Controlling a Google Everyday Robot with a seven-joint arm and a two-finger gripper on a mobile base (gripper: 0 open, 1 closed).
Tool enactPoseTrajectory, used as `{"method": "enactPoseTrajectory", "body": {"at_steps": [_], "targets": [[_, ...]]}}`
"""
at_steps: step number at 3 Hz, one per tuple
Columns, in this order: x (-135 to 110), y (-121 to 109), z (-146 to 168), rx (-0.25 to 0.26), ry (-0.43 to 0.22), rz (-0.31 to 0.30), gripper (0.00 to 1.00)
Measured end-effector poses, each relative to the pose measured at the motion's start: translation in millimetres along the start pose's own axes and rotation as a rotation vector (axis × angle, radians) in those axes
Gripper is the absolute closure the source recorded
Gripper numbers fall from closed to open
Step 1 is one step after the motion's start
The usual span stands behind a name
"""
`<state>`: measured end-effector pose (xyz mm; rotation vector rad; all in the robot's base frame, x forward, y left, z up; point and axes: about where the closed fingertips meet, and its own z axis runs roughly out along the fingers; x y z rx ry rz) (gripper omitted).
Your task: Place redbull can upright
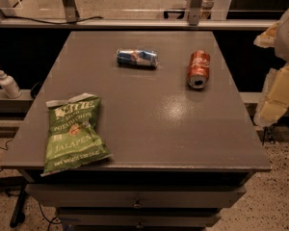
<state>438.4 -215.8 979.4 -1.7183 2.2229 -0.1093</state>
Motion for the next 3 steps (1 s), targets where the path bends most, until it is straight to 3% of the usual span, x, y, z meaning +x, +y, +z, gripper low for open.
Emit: {"method": "enactPoseTrajectory", "body": {"at_steps": [1, 2, 3], "targets": [[0, 0, 0, 0.0, 0.0, 0.0, 0.0], [-25, -13, 11, 0.006, -0.014, -0.021, 0.0], [-79, -40, 36, 0.018, -0.05, -0.051, 0.0]]}}
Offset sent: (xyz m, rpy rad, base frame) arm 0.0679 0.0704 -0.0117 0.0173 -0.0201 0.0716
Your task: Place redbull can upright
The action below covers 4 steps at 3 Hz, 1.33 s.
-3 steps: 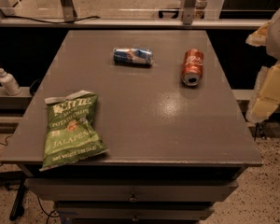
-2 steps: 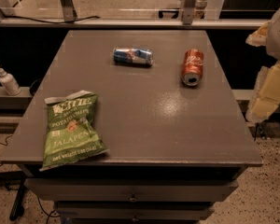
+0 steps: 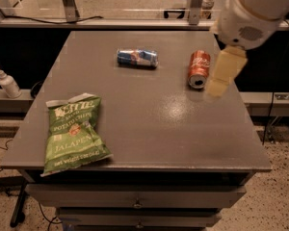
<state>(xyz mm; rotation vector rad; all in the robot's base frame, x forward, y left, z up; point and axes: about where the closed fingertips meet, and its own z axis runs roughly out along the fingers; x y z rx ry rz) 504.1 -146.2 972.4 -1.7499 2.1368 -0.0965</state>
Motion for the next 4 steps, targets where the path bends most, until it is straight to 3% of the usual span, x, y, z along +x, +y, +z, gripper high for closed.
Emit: {"method": "enactPoseTrajectory", "body": {"at_steps": [1, 3, 4], "targets": [[-62, -19, 25, 0.007, -0.067, -0.042, 0.0], [-64, -21, 25, 0.017, -0.085, -0.025, 0.0], [-83, -39, 42, 0.039, -0.111, -0.025, 0.0]]}}
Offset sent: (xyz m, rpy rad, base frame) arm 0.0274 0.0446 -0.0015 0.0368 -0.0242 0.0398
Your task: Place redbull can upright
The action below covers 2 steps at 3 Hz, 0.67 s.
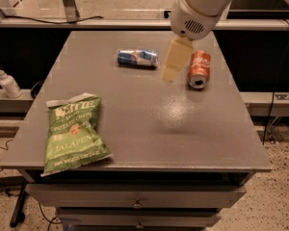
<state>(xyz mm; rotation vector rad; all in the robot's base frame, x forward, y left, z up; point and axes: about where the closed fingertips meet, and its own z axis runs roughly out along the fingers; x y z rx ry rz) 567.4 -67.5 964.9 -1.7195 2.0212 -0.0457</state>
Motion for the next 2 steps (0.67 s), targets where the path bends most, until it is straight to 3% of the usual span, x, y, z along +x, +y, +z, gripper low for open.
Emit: {"method": "enactPoseTrajectory", "body": {"at_steps": [2], "targets": [[-36, -69, 76, 0.035, -0.026, 0.034, 0.0]]}}
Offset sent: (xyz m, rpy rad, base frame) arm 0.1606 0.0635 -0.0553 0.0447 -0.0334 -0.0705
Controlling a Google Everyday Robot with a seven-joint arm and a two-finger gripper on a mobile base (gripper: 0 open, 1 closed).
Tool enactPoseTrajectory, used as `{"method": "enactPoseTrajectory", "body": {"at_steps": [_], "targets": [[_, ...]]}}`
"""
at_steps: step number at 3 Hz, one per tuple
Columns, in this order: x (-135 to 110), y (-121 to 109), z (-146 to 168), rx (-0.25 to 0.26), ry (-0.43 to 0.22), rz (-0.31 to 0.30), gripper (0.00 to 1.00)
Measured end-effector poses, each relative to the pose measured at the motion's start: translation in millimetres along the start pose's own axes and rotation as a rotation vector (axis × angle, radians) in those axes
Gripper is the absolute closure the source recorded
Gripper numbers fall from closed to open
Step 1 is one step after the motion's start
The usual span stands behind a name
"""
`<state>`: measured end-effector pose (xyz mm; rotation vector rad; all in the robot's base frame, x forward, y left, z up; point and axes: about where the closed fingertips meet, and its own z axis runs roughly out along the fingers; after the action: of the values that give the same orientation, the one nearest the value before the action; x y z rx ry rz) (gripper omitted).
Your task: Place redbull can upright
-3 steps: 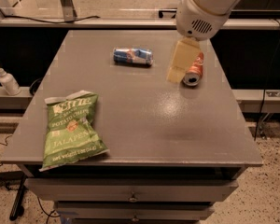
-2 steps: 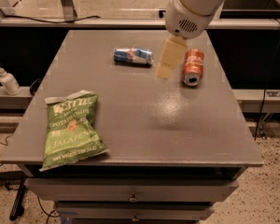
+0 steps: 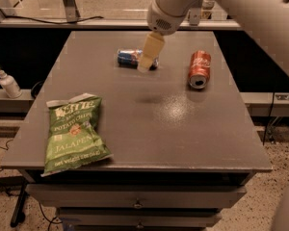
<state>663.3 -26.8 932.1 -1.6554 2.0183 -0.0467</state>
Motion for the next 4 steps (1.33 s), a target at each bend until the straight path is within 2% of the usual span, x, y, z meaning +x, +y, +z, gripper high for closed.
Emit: {"method": "enactPoseTrajectory", "body": {"at_steps": [2, 4], "targets": [[-33, -34, 79, -0.031, 0.026, 0.037, 0.0], [-44, -48, 124, -0.058, 0.089, 0.032, 0.0]]}}
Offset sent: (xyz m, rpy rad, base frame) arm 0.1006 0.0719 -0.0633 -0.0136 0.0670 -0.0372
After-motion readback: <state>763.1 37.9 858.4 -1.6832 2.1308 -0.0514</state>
